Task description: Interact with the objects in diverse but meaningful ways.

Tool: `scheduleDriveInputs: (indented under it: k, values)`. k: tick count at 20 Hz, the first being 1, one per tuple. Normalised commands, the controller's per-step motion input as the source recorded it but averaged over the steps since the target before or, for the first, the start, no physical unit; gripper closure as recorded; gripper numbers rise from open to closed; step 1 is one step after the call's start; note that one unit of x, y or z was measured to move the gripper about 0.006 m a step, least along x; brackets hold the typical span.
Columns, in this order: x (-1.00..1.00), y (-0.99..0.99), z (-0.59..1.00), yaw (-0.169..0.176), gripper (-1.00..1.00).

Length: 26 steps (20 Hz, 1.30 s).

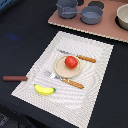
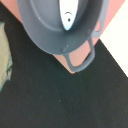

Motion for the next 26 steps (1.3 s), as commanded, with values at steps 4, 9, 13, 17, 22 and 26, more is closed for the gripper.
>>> scheduleDriveInputs:
  k: [4,9,13,17,22,26]
  values:
    - [0.76,-0.55,0.12,-0.072,-1.0]
    - [0.7,-0.61,0.0,-0.071,-1.0]
    - [0.65,-0.63,-0.02,-0.076,-1.0]
    - [0.66,-0.65,-0.02,-0.063,-1.0]
    - [0.68,-0.61,0.0,-0.081,-1.0]
    - [0.61,-0.58,-0.04,-0.102,-1.0]
